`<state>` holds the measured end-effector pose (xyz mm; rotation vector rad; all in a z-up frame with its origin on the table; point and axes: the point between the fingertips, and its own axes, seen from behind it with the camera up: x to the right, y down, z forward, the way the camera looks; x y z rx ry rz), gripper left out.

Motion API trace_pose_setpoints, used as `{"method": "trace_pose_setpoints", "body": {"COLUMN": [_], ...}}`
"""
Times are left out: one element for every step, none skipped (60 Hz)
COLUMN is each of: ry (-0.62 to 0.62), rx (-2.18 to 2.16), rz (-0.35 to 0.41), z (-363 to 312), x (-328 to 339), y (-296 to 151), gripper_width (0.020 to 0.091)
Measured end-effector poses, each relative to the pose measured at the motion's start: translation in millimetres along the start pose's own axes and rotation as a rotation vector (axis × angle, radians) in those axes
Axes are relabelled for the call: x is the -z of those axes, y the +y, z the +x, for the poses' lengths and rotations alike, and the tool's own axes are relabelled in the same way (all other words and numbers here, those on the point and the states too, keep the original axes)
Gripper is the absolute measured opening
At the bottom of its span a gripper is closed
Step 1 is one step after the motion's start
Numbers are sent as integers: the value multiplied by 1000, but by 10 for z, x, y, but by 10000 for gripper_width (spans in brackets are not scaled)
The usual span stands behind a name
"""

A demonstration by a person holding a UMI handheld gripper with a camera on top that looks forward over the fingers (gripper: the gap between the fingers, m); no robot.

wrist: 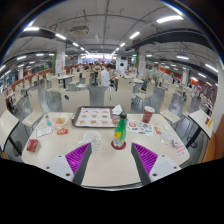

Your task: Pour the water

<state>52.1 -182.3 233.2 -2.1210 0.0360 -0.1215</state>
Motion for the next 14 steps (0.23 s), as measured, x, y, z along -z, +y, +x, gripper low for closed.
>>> {"method": "trace_pose_setpoints", "body": {"ry": [-1,0,3,2,-2,-5,-7,-7,-7,-6,-4,0,3,5], "rx": [0,1,-2,-10,-19,-22,-19,-18,-21,-25,-29,-36,-44,-53], "rz": [1,1,-1,-5,-9,-12,-12,-12,-11,-8,-2,4,9,15], "z": [-6,-10,-2,4,13,15,22,33,51,70,96,125,157,187], "x": [25,41,59,73,73,81,87,92,98,101,94,95,96,96], "y": [-5,-6,-5,2,15,24,34,41,46,49,46,41,36,33], "gripper_width": [802,802,803,807,805,804,806,807,806,808,807,809,812,816]}}
